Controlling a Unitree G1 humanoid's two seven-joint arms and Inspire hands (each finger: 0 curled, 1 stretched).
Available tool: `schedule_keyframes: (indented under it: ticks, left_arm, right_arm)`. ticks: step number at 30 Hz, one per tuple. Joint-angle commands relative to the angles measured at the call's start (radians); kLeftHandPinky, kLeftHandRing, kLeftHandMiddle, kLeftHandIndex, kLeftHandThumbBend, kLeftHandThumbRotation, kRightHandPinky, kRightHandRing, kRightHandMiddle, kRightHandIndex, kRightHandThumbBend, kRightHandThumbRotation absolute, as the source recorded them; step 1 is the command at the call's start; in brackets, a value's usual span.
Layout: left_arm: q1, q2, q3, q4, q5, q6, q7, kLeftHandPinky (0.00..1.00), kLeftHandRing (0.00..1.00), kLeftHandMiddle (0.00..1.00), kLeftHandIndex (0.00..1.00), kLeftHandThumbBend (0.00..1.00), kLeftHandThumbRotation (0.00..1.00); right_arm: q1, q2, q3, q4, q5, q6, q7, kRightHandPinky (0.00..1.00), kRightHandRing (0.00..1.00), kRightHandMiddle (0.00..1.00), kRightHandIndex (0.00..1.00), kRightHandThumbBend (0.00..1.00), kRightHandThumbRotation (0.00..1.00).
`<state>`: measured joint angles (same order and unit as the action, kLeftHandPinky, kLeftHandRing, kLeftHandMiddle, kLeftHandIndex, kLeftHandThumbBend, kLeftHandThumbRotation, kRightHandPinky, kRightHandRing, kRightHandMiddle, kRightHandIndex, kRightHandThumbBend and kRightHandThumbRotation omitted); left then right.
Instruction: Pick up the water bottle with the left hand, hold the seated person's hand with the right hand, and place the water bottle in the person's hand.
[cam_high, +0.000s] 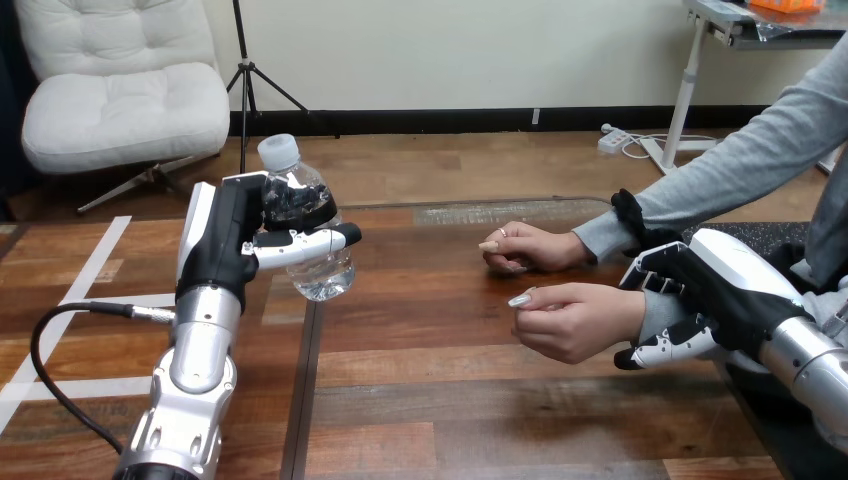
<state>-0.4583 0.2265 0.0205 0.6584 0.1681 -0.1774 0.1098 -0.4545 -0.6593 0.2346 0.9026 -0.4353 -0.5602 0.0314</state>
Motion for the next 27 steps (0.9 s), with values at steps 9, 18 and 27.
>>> schedule_keyframes:
  ticks: [9,18,27]
  left_arm:
    - [-0.037,0.025,0.013,-0.085,0.004,-0.011,0.008,0.26,0.33,0.38,0.38,0.74,0.00]
    - [-0.036,0.024,0.014,-0.087,0.001,-0.009,0.007,0.27,0.34,0.38,0.39,0.74,0.00]
    - [-0.033,0.023,0.015,-0.093,0.001,-0.005,0.008,0.28,0.36,0.39,0.38,0.74,0.00]
  right_arm:
    - [-0.034,0.004,-0.020,-0.032,0.017,0.005,0.025,0.48,0.51,0.55,0.54,0.96,0.00]
    - [-0.035,0.005,-0.025,-0.029,0.026,0.003,0.038,0.49,0.52,0.55,0.54,0.96,0.00]
    - [-0.031,0.004,-0.025,-0.035,0.023,0.011,0.037,0.49,0.52,0.55,0.53,0.97,0.00]
